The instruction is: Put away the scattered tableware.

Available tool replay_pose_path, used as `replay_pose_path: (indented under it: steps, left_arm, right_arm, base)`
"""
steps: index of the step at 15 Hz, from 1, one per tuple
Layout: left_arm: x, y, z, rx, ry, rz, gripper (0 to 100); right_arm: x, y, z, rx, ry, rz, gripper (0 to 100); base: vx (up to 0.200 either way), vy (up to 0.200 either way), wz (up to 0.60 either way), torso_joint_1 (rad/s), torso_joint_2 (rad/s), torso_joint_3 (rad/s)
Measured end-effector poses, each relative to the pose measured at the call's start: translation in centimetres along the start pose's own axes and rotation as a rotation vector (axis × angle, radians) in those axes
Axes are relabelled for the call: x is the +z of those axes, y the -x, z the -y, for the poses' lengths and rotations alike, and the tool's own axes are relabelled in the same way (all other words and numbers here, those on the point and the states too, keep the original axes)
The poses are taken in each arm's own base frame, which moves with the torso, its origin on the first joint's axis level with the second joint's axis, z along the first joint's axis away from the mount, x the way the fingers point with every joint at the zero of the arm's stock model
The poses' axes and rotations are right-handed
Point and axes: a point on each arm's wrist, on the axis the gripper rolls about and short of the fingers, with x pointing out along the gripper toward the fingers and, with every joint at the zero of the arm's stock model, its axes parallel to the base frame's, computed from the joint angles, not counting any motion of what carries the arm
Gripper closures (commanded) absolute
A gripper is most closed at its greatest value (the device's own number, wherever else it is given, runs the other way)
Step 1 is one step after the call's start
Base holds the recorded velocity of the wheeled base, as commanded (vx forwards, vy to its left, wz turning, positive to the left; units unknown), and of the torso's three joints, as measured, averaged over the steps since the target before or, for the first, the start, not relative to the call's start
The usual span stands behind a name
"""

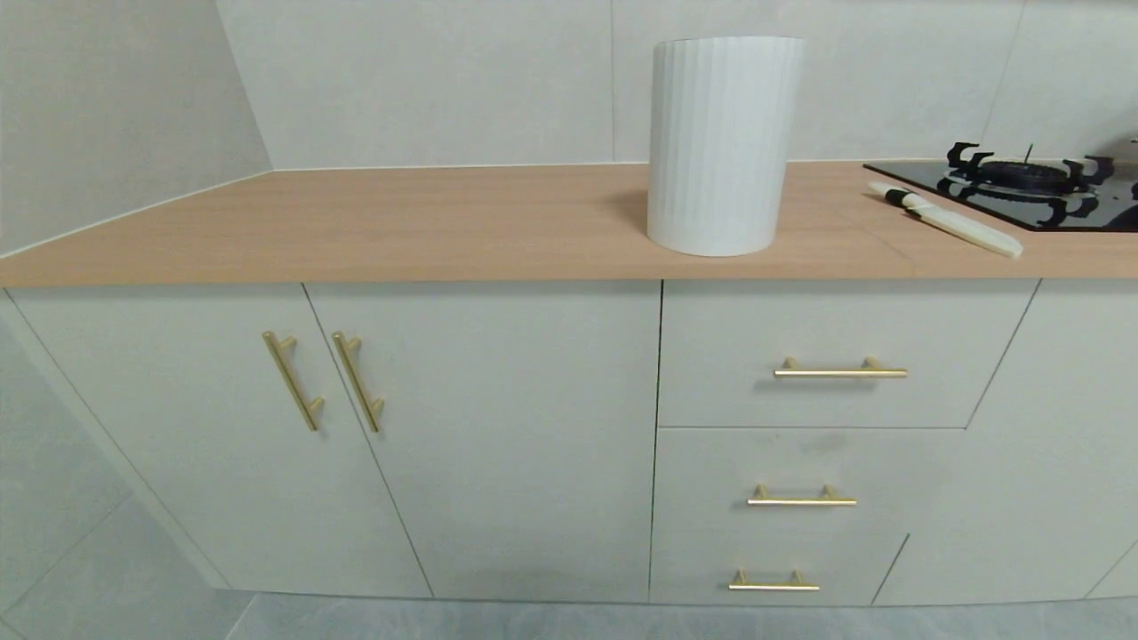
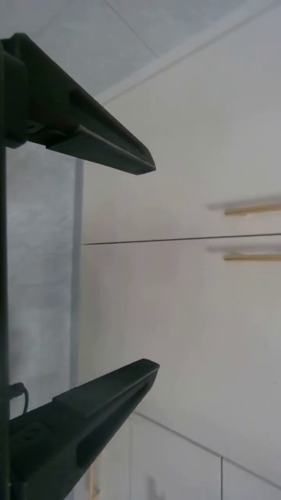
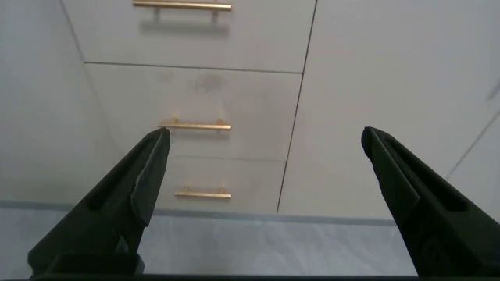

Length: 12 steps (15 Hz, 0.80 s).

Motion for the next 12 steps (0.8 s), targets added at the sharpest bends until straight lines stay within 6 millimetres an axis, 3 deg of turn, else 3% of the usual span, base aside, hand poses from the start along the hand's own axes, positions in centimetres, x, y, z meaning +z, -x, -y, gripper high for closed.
replay_pose_path:
  steps: [9, 12]
  left_arm:
    - [0.0, 0.0, 0.0, 0.0, 0.0, 0.0, 0]
    - [0.0, 0.0, 0.0, 0.0, 0.0, 0.0, 0]
  right_arm:
    - [-0.01, 0.0, 0.0, 0.001, 0.0, -0.001, 0]
    - [0.0, 0.0, 0.0, 0.001, 0.0, -0.001, 0]
  base:
    - [0.2, 0.0, 0.0, 0.004, 0.0, 0.003]
    - [0.0, 0.0, 0.0, 0.0, 0.0, 0.0]
